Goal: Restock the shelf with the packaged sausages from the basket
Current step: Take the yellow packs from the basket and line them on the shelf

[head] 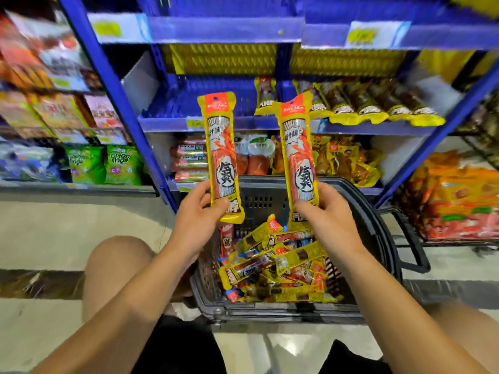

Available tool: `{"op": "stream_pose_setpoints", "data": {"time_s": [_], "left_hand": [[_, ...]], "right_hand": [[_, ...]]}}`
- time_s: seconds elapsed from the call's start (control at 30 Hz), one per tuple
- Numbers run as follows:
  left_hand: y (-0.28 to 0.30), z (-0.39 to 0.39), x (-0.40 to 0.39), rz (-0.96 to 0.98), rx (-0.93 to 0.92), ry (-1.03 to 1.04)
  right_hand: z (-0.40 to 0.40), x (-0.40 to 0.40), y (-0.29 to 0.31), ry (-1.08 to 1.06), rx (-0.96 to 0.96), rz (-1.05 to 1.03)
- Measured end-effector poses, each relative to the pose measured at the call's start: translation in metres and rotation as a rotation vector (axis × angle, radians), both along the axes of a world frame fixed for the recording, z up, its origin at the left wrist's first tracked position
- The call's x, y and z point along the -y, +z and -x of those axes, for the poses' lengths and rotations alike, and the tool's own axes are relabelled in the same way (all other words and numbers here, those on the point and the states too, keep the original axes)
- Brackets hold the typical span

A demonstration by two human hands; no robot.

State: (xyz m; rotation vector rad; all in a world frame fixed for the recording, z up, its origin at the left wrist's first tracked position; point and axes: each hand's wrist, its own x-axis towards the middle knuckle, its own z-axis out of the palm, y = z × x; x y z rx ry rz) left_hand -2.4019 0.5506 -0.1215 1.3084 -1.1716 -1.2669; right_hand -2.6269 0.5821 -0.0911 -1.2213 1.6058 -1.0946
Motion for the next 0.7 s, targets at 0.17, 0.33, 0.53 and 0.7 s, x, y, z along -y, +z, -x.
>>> {"op": "stream_pose_setpoints", "data": {"time_s": [0.17, 0.33, 0.53, 0.7], "left_hand": [[0.028, 0.003, 0.041, 0.053, 0.055, 0.008], [0.044, 0.007, 0.085, 0.084, 0.167, 0.040], [0.061, 0.015, 0.138, 0.017, 0.159, 0.118], [0.083, 0.027, 0.164, 0.023, 0.445, 0.129]], "right_hand": [[-0.001, 0.041, 0.024, -0.044, -0.002, 0.038], [-0.002, 0.077, 0.037, -0.060, 0.042, 0.007], [-0.004, 0.109, 0.048, -0.045, -0.017, 0.004], [-0.003, 0.126, 0.053, -0.068, -0.028, -0.002]]}}
